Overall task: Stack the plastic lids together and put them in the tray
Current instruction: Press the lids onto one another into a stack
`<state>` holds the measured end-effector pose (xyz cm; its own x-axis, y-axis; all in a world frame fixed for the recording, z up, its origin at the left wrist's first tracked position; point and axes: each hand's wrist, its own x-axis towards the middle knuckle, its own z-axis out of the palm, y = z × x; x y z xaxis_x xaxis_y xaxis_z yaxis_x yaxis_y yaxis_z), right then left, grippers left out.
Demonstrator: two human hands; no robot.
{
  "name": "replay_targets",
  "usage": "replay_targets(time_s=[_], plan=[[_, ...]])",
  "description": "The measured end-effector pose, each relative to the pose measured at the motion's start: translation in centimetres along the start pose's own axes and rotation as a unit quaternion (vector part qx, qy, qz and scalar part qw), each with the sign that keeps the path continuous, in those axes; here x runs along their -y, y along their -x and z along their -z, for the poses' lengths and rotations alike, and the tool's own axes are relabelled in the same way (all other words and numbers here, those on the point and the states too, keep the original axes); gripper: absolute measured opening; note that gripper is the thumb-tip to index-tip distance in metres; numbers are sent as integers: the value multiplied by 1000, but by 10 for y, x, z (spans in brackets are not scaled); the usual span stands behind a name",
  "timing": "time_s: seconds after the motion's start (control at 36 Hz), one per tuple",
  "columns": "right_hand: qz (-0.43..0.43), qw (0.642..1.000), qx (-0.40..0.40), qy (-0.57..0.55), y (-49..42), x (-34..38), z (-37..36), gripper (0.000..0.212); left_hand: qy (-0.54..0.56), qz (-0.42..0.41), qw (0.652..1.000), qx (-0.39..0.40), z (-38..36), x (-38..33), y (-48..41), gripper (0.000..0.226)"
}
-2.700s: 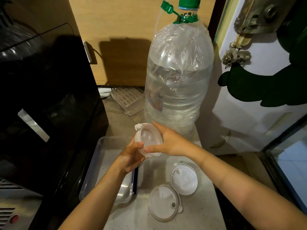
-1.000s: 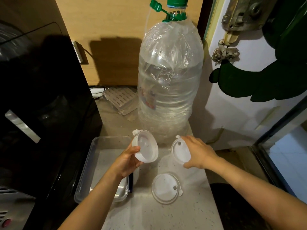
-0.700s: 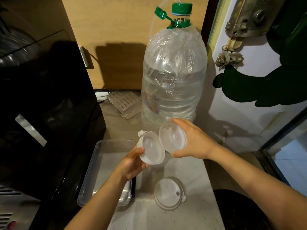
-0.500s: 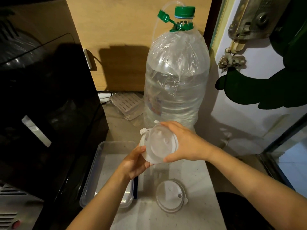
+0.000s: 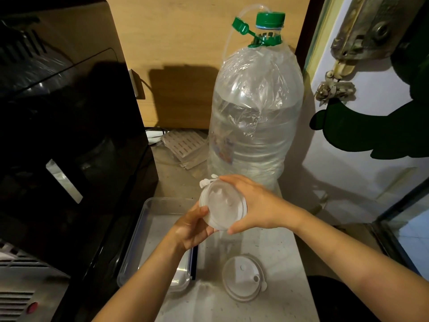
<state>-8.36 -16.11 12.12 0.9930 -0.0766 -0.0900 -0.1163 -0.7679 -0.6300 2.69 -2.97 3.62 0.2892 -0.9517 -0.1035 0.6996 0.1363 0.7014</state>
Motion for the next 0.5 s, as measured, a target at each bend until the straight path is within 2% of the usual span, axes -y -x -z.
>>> replay_targets(time_s=[0.5], plan=[[10, 998, 67, -7, -4, -13, -7, 107, -25, 9, 1000, 7, 0, 1, 1, 88]])
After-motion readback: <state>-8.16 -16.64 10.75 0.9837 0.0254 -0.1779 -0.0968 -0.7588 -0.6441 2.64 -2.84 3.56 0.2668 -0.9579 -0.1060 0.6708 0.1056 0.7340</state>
